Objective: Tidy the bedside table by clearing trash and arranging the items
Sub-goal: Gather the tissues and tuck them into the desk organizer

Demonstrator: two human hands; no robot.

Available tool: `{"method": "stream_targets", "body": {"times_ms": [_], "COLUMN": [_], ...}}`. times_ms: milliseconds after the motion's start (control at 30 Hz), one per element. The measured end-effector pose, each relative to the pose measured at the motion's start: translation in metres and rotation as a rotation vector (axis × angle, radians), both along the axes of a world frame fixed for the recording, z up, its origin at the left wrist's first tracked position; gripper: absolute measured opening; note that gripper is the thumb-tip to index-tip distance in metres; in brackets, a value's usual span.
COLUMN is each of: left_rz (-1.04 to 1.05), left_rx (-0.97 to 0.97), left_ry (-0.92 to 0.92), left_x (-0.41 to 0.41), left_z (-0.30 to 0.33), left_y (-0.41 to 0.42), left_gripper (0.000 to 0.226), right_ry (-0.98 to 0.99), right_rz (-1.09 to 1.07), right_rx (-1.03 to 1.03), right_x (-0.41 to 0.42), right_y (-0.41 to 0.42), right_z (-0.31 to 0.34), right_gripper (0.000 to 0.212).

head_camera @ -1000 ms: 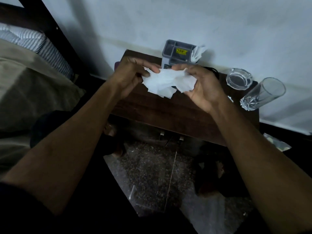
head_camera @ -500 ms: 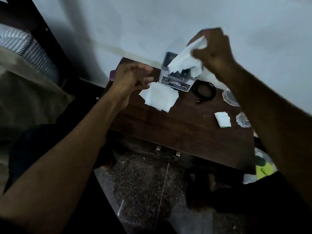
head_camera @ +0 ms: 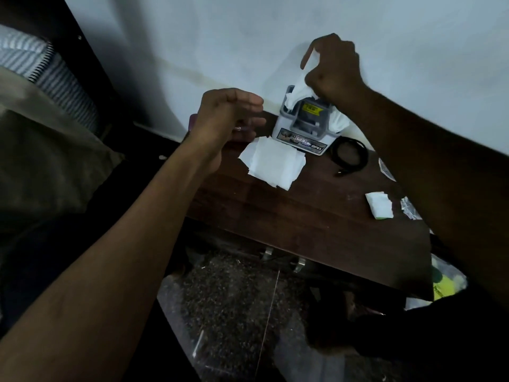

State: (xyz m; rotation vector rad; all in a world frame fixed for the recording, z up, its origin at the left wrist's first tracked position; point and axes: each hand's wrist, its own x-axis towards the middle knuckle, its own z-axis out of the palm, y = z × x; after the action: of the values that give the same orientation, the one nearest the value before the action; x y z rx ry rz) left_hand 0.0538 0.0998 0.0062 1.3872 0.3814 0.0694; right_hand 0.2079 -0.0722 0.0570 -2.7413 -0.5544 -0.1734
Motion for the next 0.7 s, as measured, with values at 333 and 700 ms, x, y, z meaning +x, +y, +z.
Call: {"method": "stream_targets", "body": {"times_ms": [333,700], "left_rz": [0.001,-0.012], "left_rx": [-0.015,0.036], "left_ry": [0.000,0.025], "left_x": [-0.002,0.003], "left_z": [0.003,0.000], "left_y": [0.003,0.000], "left_gripper": [0.042,0.027], "right_ry": [0.034,0.011], "right_rz": [-0.017,0.025], "right_rx": [-0.095,-0.168], "right_x": [0.001,-0.005], "right_y": [0.009,0.010], "right_z": [-0.018,-0.033], "right_gripper": [0.045,0.041]}}
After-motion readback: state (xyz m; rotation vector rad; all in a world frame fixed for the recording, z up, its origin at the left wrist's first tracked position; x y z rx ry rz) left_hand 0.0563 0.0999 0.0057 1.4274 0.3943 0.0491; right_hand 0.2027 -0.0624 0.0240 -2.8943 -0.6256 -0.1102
